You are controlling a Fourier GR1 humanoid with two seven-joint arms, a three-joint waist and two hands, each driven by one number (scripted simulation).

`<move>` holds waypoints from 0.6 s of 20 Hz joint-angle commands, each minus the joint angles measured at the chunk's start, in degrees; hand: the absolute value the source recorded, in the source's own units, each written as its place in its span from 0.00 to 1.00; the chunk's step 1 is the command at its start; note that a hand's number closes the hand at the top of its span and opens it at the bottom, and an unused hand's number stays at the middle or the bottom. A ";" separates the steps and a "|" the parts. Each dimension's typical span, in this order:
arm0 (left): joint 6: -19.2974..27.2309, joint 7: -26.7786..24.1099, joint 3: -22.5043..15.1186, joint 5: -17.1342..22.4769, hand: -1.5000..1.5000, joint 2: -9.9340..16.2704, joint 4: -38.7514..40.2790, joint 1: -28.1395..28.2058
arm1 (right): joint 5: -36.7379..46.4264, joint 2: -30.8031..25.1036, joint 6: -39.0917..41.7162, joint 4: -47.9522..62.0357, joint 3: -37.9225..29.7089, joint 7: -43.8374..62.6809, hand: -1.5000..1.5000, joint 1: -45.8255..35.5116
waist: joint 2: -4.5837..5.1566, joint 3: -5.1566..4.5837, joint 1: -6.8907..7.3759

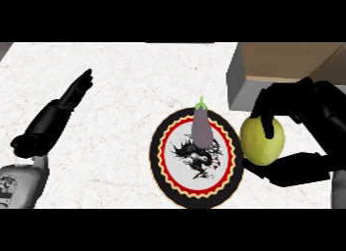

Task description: Pick the lemon from the plate and place it in the cardboard box

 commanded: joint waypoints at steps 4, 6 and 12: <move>-0.01 -4.65 0.19 -1.62 0.50 -0.83 2.16 2.65 | -1.33 -6.35 -1.00 20.94 -10.62 0.03 1.00 -16.27 | 0.11 0.02 0.30; -0.32 -2.07 0.07 -1.61 0.50 -0.67 1.13 0.64 | 4.81 -9.42 -5.21 27.89 -7.63 -5.35 1.00 -18.19 | 0.23 0.04 0.72; 0.10 -1.10 -0.50 -2.60 0.50 -1.24 1.58 -1.28 | 6.79 -19.68 5.95 43.76 -4.95 -8.96 1.00 -23.89 | 0.56 0.03 1.19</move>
